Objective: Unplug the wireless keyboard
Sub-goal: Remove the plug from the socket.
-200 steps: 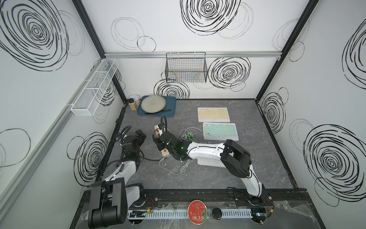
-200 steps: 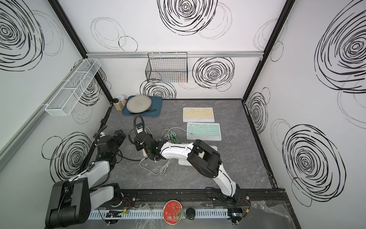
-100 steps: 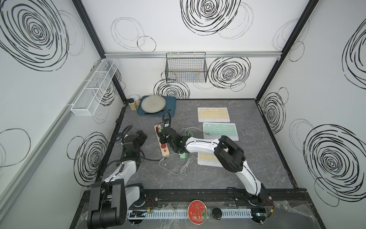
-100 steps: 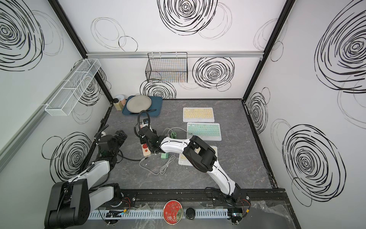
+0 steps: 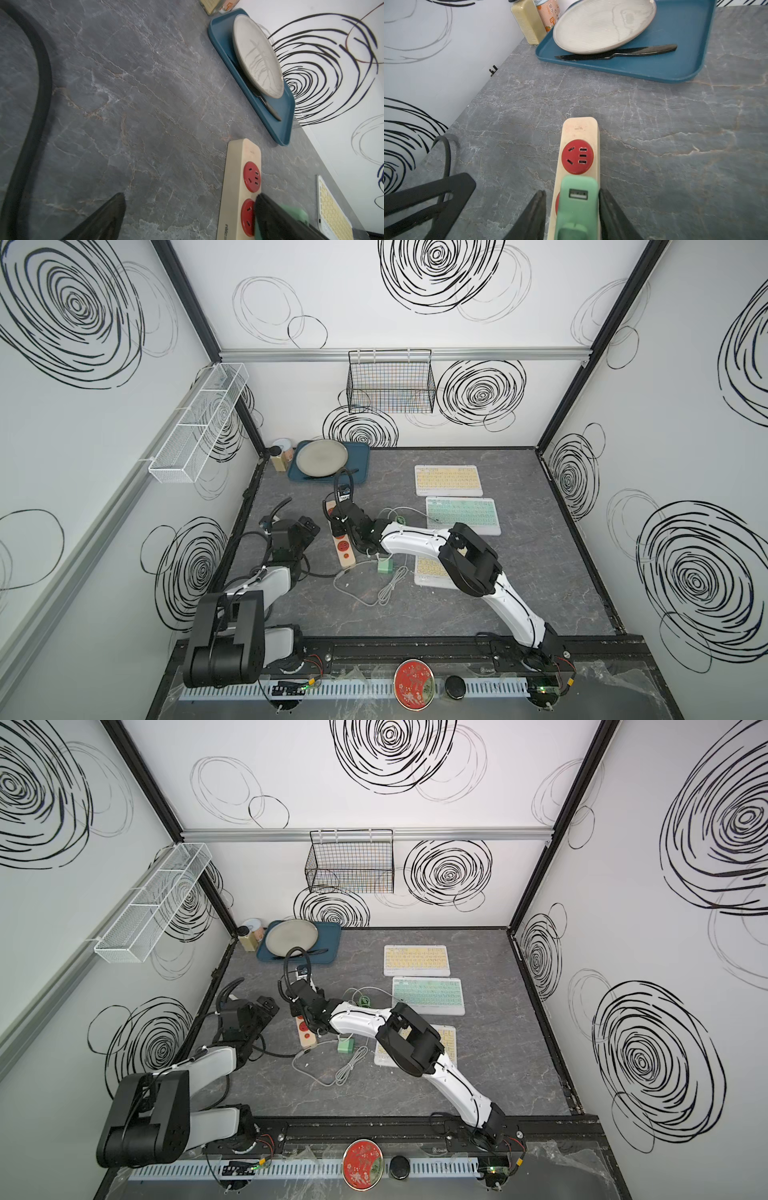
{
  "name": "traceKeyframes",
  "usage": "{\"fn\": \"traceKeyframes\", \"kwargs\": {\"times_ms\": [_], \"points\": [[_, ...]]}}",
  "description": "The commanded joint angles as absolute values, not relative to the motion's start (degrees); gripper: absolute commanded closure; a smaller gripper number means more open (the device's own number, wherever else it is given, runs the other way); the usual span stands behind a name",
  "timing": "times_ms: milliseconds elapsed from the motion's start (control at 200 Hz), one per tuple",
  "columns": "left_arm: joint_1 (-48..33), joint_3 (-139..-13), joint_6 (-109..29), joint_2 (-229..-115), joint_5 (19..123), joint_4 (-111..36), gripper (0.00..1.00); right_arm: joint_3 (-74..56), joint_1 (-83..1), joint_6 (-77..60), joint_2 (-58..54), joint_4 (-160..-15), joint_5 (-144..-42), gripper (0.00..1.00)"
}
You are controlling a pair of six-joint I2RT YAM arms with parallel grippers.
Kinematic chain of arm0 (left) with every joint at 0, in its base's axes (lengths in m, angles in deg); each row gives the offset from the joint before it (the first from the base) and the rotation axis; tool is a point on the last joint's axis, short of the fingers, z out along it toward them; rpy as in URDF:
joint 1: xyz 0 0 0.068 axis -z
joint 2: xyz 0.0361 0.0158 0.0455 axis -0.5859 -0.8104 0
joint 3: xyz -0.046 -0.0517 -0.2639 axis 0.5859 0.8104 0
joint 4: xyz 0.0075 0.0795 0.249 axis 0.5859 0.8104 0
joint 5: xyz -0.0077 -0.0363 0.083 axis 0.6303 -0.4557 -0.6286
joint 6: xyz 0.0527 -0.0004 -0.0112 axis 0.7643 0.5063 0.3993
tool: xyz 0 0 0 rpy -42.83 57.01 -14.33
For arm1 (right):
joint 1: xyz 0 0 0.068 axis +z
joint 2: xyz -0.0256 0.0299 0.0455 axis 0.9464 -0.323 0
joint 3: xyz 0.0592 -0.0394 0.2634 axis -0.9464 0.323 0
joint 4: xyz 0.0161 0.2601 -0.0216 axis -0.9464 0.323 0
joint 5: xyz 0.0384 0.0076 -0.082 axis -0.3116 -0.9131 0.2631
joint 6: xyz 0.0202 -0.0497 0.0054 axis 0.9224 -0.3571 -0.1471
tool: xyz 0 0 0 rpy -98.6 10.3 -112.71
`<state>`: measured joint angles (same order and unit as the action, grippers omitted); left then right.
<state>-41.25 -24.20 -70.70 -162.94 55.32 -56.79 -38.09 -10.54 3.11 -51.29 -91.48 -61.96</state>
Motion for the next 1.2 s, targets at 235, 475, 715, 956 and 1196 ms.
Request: {"fn": "traceKeyframes", "kwargs": {"times_ms": [235,475,715,956,1196], "points": [[-41.0,-26.5,-69.3,-163.4,54.6,-57.4,0.01,-45.6,-10.2,4.1,-57.0,-86.1,-61.2,0.65],[-41.8,-27.8,-69.2,-162.2,58.1,-59.8,0.02,-41.5,-8.7,1.9,-54.3,-88.4,-55.9,0.91],[-40.7,-31.0,-70.6,-164.9,63.5,-62.7,0.03,-37.4,-8.4,1.0,-52.0,-90.3,-51.0,0.98],[-39.0,-34.9,-71.3,-172.9,71.5,-67.9,0.03,-34.5,-8.2,0.8,-50.9,-92.2,-49.2,1.0],[-38.1,-38.1,-74.3,-181.8,79.0,-73.5,0.09,-33.2,-7.9,0.6,-50.6,-93.6,-49.0,1.0]]}}
